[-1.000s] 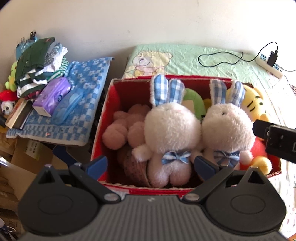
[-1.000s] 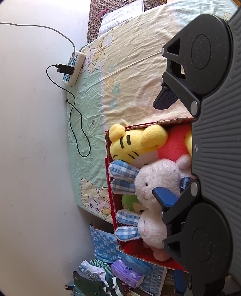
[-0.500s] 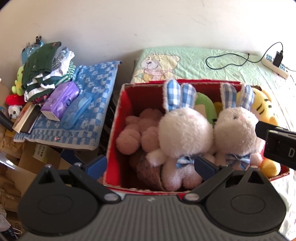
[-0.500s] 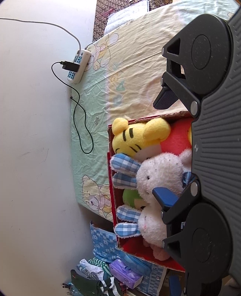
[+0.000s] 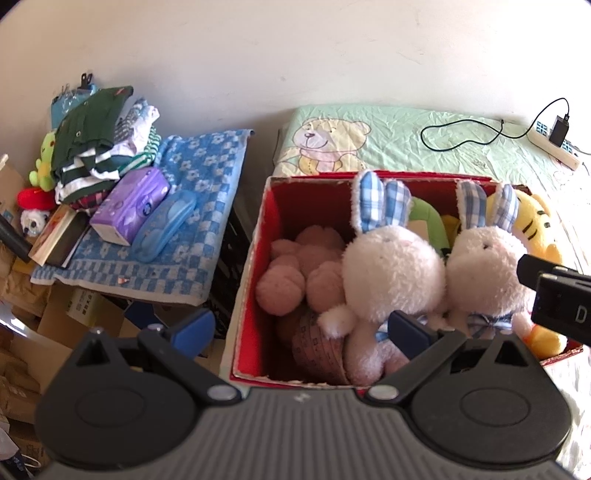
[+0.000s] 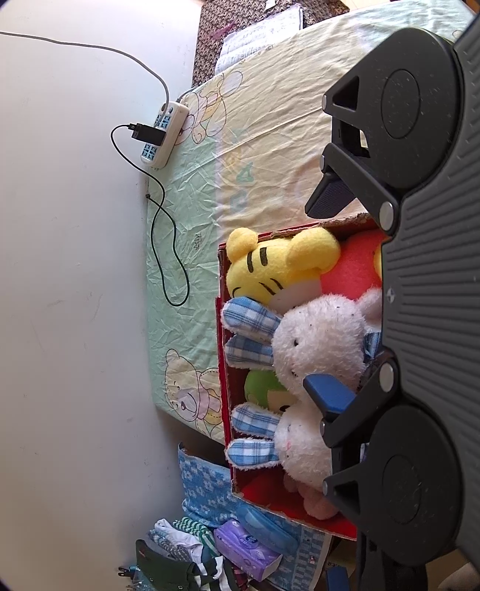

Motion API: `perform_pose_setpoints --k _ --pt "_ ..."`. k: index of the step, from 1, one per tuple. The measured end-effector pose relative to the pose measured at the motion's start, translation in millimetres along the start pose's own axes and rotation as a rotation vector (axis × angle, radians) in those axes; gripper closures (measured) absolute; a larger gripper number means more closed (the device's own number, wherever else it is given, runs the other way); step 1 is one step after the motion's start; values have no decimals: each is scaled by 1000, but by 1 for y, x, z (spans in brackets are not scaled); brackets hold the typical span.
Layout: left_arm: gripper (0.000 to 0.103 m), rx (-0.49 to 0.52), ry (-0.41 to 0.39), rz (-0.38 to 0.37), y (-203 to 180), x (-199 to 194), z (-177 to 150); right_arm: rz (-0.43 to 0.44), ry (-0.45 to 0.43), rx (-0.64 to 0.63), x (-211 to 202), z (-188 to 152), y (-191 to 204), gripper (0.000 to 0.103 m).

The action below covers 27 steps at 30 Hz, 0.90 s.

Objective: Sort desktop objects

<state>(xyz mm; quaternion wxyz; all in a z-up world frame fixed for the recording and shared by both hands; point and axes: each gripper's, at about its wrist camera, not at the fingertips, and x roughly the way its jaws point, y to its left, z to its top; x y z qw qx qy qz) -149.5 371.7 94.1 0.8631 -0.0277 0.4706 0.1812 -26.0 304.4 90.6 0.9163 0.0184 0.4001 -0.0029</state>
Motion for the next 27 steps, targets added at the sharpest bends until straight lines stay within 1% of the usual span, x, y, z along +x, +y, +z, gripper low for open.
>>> perform_pose_setpoints --k 9,27 --pt "3 7 -5 -35 -9 1 -3 -6 8 0 0 -2 -5 10" --pt "3 7 9 -3 -12 9 -4 20 31 18 11 -3 -12 10"
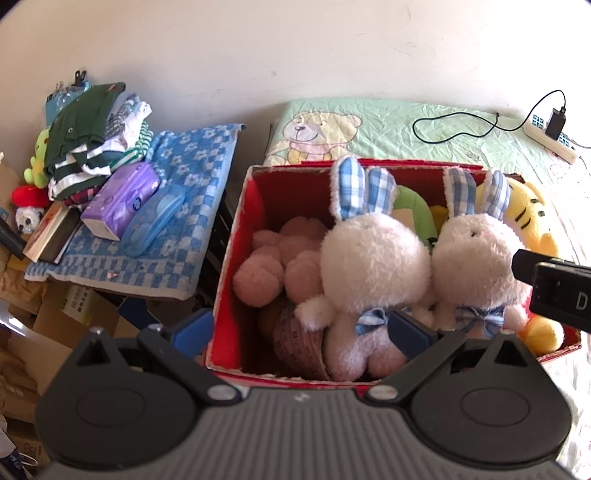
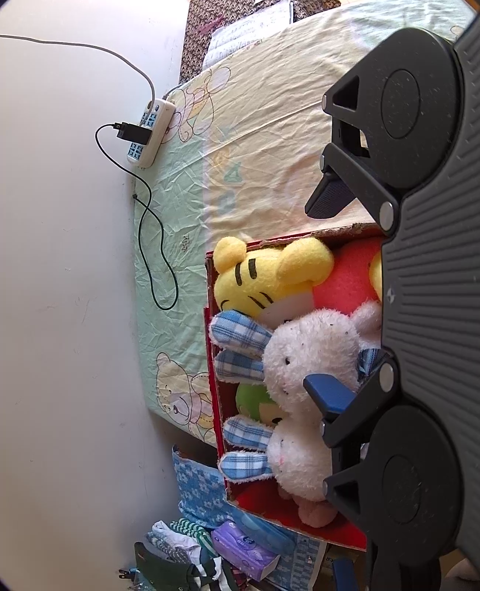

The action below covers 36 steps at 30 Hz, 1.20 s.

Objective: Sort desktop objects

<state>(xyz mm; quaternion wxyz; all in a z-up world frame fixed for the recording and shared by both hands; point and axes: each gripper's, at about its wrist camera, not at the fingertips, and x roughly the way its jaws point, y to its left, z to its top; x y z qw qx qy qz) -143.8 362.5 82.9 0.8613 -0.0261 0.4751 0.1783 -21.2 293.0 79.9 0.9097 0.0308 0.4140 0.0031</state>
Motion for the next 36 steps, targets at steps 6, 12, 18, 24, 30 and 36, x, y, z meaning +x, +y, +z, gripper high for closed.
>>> perform_pose_setpoints --k 6,12,18,24,30,36 --pt "3 2 0 18 -1 0 -1 4 1 9 2 0 -2 10" --pt "3 -4 -1 5 2 0 -2 1 1 4 3 0 0 10" --pt "3 -8 -3 4 3 2 -2 1 -4 -11 2 0 3 10" --pt "3 -18 -8 2 7 3 -3 3 -15 0 1 0 7 10" --pt "3 -22 -5 3 10 4 -4 13 -19 -6 -2 -1 12 10" --pt "3 -32 0 -13 13 3 -5 11 -30 -8 -4 -3 16 10"
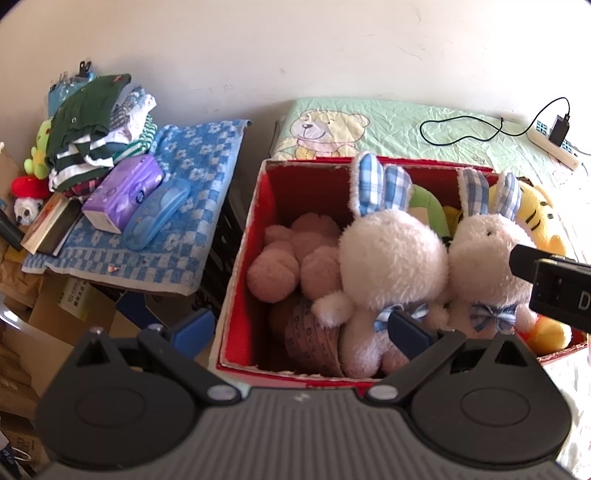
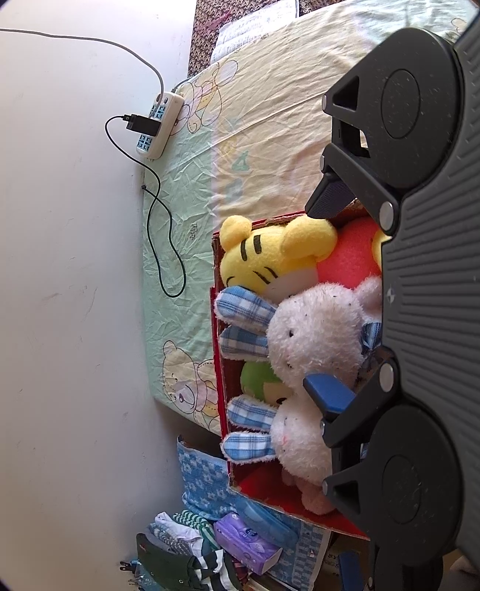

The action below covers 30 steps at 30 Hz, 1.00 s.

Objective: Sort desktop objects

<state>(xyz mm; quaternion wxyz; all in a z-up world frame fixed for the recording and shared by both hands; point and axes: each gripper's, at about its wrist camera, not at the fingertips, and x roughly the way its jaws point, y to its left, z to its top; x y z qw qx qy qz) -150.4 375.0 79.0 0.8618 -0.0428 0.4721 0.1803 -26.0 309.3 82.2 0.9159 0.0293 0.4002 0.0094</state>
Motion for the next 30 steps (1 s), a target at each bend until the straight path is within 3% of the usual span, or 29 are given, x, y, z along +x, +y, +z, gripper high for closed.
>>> perform_pose_setpoints --k 15,30 --pt "3 -21 43 -18 2 6 -4 -11 10 -10 -1 -6 3 10" --pt "3 0 31 -14 -3 0 -7 -8 9 0 -6 -11 -2 10"
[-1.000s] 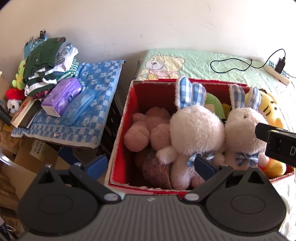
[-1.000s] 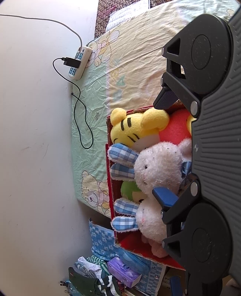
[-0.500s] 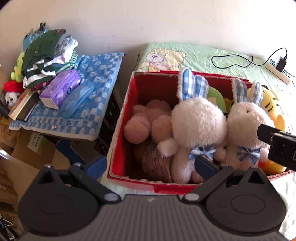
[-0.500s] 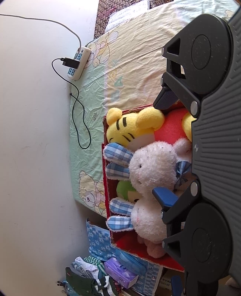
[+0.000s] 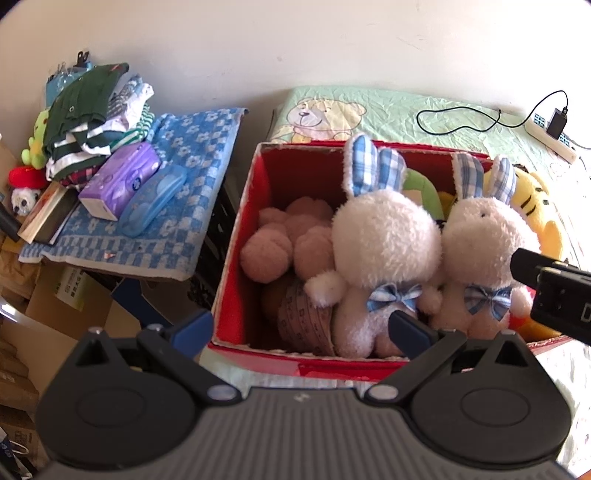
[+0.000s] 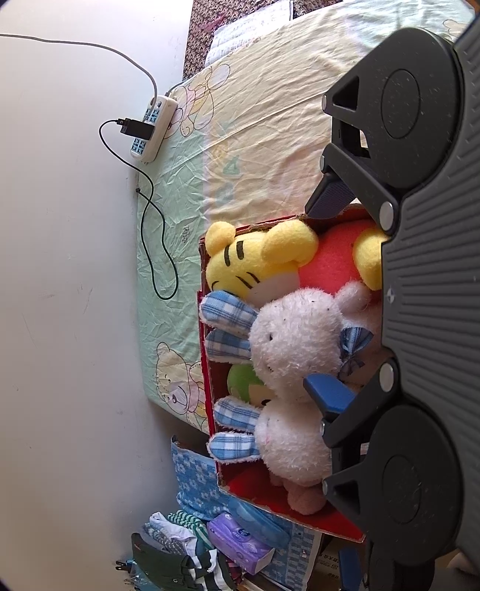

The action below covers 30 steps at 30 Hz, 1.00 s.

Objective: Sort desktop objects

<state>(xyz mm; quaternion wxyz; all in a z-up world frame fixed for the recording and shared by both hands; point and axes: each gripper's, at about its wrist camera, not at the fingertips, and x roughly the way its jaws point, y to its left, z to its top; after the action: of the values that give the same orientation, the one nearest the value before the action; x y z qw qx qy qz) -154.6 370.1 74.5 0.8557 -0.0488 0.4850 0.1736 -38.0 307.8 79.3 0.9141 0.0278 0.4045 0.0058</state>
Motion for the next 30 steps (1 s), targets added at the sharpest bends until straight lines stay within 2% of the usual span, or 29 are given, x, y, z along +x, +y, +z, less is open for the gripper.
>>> perform_pose_setpoints --k 15,30 --pt "3 9 -6 1 -7 -1 1 3 -2 3 -1 0 -5 10" --pt "3 1 -31 18 0 0 5 -13 -15 -47 5 5 9 10"
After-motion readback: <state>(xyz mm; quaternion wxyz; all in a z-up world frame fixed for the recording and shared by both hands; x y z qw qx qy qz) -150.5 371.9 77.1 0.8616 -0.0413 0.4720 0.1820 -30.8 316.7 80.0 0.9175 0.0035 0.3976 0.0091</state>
